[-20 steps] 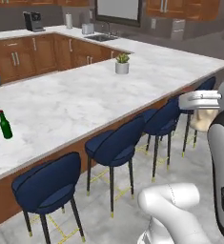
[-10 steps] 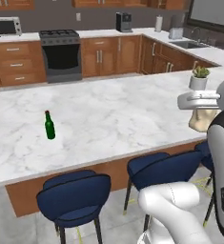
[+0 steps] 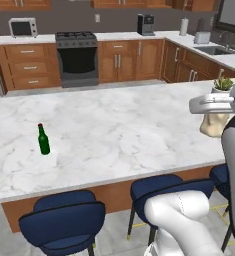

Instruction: Get the candle and the beer from the cabinet and move them to the dining counter.

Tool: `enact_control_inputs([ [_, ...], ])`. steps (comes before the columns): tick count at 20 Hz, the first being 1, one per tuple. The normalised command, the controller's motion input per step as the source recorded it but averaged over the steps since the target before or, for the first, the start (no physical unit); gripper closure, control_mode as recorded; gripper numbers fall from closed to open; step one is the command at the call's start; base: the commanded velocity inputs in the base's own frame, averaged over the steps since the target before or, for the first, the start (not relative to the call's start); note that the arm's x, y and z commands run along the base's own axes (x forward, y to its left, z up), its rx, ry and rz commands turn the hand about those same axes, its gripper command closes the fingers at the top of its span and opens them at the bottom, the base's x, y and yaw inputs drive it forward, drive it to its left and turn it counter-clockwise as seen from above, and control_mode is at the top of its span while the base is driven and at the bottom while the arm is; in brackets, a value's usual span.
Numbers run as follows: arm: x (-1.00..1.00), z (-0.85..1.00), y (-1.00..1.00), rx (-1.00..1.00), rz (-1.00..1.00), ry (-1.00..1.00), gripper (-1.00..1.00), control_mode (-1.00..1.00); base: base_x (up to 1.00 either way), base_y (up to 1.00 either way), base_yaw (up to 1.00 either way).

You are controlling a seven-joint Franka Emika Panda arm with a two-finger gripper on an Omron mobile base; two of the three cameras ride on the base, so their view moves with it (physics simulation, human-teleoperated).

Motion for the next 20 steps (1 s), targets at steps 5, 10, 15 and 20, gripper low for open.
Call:
enact_control_inputs([
  [5, 0.00, 0.00, 0.00, 0.00, 0.00, 0.00, 1.00, 1.00, 0.33, -0.11, 0.06],
  [10, 0.00, 0.00, 0.00, 0.00, 0.00, 0.00, 1.00, 1.00, 0.66, -0.32, 0.20],
  [15, 0.00, 0.00, 0.00, 0.00, 0.00, 0.00, 1.00, 1.00, 0.46, -0.26, 0.16],
  [20, 0.11, -0.02, -0.11, 0.00, 0.03, 0.00, 1.00, -1.00, 0.32, -0.25, 0.08],
])
